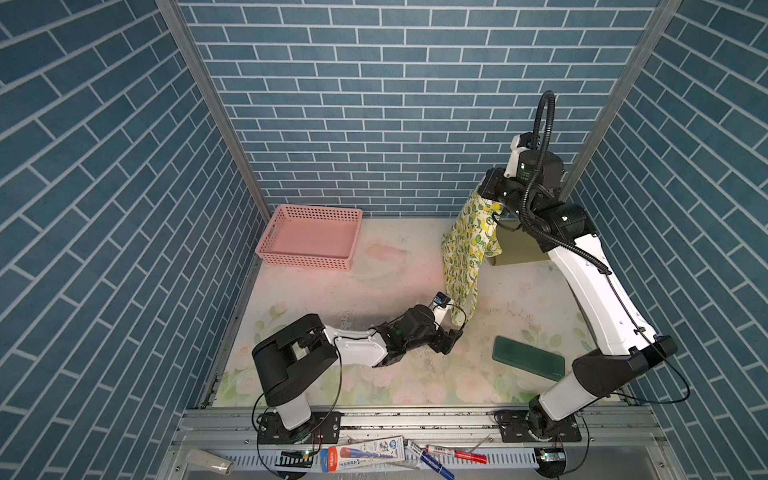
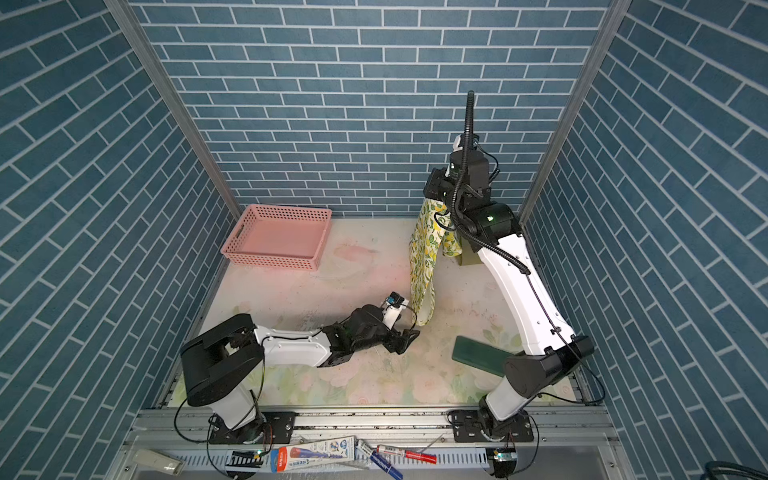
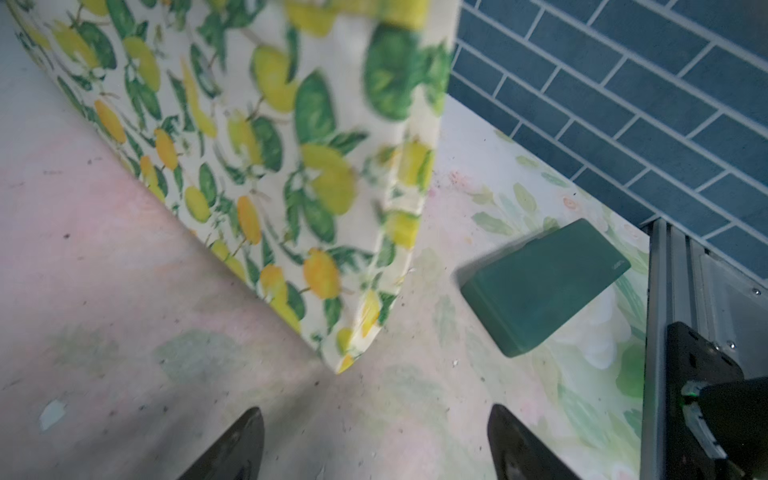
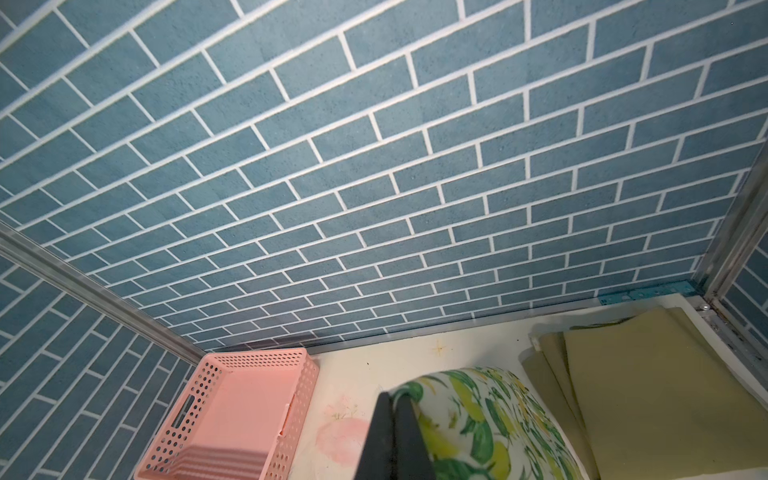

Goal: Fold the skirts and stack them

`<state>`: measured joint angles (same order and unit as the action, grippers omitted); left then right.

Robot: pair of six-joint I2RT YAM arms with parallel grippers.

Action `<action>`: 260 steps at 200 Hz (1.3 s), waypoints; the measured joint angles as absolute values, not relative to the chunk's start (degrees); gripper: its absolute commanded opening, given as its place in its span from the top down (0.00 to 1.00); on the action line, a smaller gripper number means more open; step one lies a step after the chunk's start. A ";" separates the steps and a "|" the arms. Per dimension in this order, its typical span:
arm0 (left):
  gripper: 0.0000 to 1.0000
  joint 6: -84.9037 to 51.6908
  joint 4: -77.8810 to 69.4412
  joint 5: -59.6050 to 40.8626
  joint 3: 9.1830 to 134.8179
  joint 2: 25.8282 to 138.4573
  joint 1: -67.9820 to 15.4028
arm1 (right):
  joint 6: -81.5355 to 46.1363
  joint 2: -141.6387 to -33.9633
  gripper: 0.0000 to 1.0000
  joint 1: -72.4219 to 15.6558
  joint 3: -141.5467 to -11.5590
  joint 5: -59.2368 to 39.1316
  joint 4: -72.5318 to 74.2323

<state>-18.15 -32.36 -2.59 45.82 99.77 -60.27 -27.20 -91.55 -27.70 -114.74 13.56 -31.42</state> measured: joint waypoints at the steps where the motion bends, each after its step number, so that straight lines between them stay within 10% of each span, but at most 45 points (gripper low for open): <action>1: 0.17 -18.17 -32.40 -2.46 45.98 99.94 -60.31 | -27.20 -91.55 1.00 -27.70 -114.76 13.58 -31.44; 51: 0.41 -17.21 -32.45 8.84 52.99 107.63 -60.20 | -27.20 -91.50 1.00 -27.70 -114.91 14.22 -31.88; 81: 1.00 -16.16 -32.21 12.49 55.81 111.02 -58.13 | -27.18 -90.87 1.00 -27.70 -114.91 14.20 -32.10; 260: 1.00 -6.72 11.81 20.32 63.68 59.99 -50.06 | -16.01 -77.76 1.00 -27.20 -116.25 15.11 -48.23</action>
